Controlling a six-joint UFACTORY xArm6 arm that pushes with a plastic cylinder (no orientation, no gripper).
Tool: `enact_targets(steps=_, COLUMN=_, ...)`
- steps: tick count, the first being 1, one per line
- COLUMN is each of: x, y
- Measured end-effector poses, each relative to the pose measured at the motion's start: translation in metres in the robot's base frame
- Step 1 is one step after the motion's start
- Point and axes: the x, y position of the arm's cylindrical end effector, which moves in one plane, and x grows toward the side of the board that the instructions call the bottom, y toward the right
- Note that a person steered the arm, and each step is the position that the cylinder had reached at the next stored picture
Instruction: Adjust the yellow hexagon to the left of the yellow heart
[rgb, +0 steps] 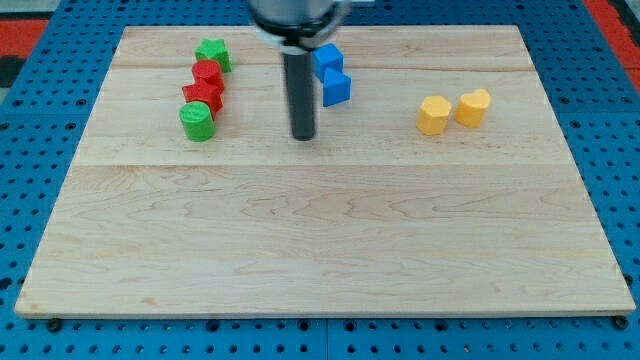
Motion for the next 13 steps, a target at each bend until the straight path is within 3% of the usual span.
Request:
enact_targets(steps=1, x=0.000, y=0.063)
enact_targets(steps=3, x=0.040, y=0.108)
enact_targets(steps=5, x=0.025, y=0.154)
enact_targets(steps=7, x=0.024, y=0.121)
enact_targets(steps=10, x=-0.007, y=0.127)
enact_targets(steps=13, x=0.007, y=0.094)
